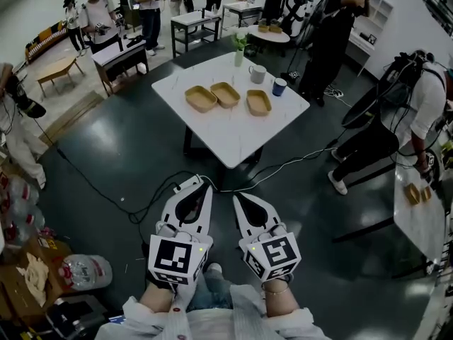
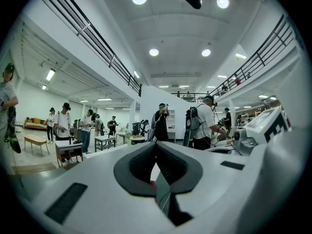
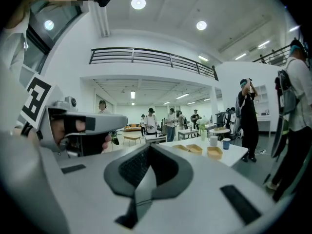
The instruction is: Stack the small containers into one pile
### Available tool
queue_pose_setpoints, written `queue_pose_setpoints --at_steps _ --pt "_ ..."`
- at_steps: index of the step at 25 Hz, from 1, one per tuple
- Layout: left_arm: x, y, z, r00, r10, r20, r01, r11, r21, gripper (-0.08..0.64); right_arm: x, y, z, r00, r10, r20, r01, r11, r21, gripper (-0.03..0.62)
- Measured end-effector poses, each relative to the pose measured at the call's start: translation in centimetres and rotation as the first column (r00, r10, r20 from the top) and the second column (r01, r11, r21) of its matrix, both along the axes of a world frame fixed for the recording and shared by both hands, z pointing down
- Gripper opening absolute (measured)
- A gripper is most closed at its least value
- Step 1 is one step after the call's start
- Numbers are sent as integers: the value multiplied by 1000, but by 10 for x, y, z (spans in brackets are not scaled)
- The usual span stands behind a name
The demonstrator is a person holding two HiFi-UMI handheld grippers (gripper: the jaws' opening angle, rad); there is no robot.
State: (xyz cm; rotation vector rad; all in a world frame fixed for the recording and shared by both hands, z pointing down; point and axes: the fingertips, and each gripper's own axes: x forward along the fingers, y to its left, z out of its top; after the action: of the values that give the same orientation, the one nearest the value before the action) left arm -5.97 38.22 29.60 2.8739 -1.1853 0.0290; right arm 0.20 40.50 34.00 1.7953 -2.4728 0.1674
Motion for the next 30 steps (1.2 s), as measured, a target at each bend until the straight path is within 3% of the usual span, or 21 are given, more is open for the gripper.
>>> queue_pose_setpoints --at_steps 13,21,30 --pt "-23 -139 7 1000 -16 2 16 1000 -25 17 -5 -132 5 1000 22 5 -22 999 -35 11" --pt "-23 -251 7 1000 22 18 -22 1000 -12 17 -9 -245 6 999 45 3 -45 998 -41 11" --pt "-11 -309 21 993 116 36 -114 993 -38 17 -2 -300 17 990 140 6 -139 988 -69 11"
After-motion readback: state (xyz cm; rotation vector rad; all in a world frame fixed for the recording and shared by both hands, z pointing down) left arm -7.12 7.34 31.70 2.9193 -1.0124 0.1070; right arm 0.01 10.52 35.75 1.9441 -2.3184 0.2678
